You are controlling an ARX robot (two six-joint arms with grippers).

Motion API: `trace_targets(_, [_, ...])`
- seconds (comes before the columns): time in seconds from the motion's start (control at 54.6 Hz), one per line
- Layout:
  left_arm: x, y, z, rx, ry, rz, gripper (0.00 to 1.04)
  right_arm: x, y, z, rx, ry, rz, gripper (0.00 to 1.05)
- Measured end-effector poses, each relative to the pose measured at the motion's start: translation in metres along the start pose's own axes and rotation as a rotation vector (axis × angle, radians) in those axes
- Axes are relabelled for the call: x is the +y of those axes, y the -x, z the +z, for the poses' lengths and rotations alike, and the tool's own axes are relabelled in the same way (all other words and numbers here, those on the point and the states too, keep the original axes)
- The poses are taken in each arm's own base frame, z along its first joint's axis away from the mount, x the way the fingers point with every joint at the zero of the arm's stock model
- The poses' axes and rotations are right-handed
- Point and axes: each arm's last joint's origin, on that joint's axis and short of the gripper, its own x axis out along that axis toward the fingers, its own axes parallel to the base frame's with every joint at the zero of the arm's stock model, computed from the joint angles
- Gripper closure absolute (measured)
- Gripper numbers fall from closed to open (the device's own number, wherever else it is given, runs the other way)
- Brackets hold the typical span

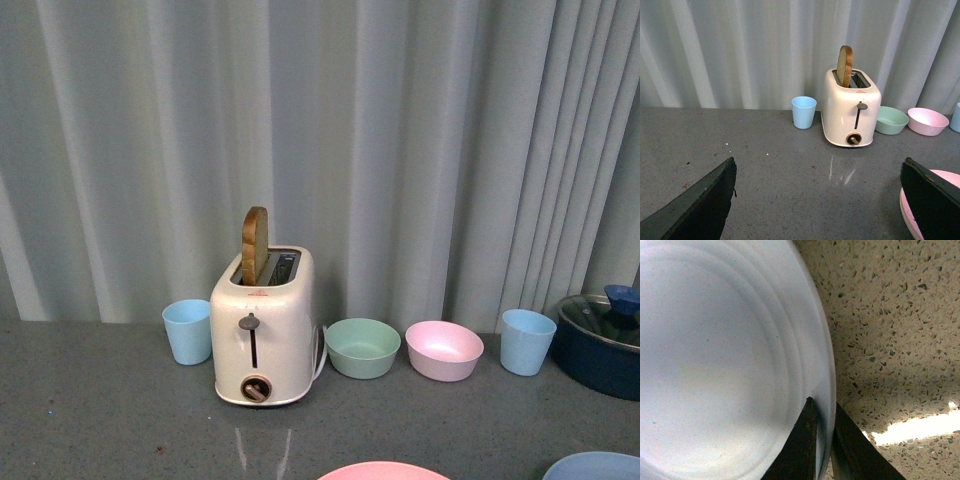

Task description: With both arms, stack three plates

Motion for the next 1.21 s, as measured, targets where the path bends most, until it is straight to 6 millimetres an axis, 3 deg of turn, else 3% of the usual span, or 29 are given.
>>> trace_targets(0.293, [0.0, 0.0, 0.0, 0.0, 0.0, 0.0, 0.07, 0.002, 0.022, 0.011, -0.043, 0.004, -0.008, 1.01])
trace_targets(0.531, [0.0, 0.0, 0.0, 0.0, 0.0, 0.0, 0.07, 0.016, 0.07, 0.038, -0.195, 0.064, -0.026, 1.01])
trace_targets(0.659, [0.0, 0.0, 0.0, 0.0, 0.0, 0.0, 0.07, 0.041, 0.098, 0.049, -0.295, 0.121, 0.019, 1.01])
trace_targets(0.824, [0.0, 0.0, 0.0, 0.0, 0.0, 0.0, 0.07, 0.101, 0.118, 0.043, -0.38, 0.24, 0.156, 1.01])
trace_targets(0.97, [0.0, 0.0, 0.0, 0.0, 0.0, 0.0, 0.07, 0.159, 0.102, 0.007, -0.317, 0.327, 0.289, 1.01])
trace_targets(1.117, [0.0, 0.0, 0.0, 0.0, 0.0, 0.0, 0.07, 0.188, 0.078, -0.021, -0.247, 0.345, 0.353, 1.01])
trace_targets(1.208, [0.0, 0.0, 0.0, 0.0, 0.0, 0.0, 0.07, 0.197, 0.065, -0.034, -0.197, 0.342, 0.375, 1.01])
